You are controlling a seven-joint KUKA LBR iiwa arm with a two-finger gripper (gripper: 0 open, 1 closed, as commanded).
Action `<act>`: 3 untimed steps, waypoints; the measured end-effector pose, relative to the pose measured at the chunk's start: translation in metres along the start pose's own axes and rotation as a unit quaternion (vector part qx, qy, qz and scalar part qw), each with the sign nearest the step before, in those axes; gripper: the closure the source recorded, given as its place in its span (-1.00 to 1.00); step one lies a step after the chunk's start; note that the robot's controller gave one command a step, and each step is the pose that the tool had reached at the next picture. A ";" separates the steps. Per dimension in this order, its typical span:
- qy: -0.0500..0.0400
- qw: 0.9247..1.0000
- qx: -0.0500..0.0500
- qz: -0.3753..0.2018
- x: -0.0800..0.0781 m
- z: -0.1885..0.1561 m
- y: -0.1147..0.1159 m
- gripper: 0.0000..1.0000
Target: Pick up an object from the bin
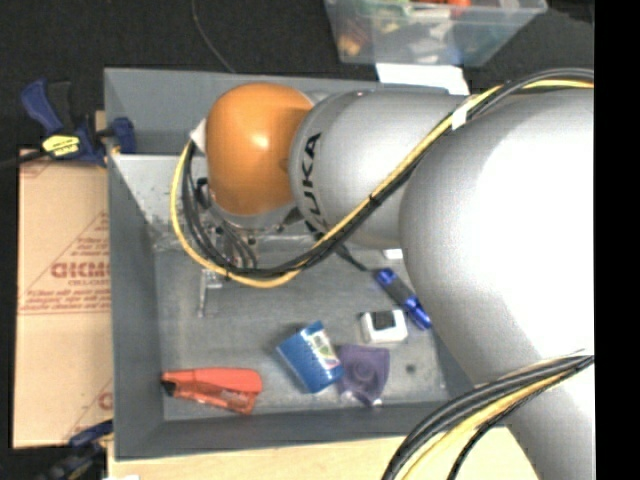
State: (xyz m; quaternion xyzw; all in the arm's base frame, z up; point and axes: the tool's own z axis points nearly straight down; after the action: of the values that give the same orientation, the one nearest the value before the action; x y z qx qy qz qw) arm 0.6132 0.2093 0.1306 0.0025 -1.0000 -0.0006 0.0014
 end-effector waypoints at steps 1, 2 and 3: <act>-0.003 1.000 -0.001 0.003 -0.002 -0.005 -0.001 -1.00; -0.006 1.000 -0.002 -0.021 0.069 0.059 -0.024 -1.00; -0.010 0.997 -0.004 0.073 0.100 0.018 -0.027 -1.00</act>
Offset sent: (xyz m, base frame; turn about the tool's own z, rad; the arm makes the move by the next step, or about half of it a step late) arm -0.0718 -0.0240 -0.0606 -0.0460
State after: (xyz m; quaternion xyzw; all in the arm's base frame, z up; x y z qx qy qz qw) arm 0.5132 0.1816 0.1132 -0.0705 -0.9975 -0.0042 -0.0083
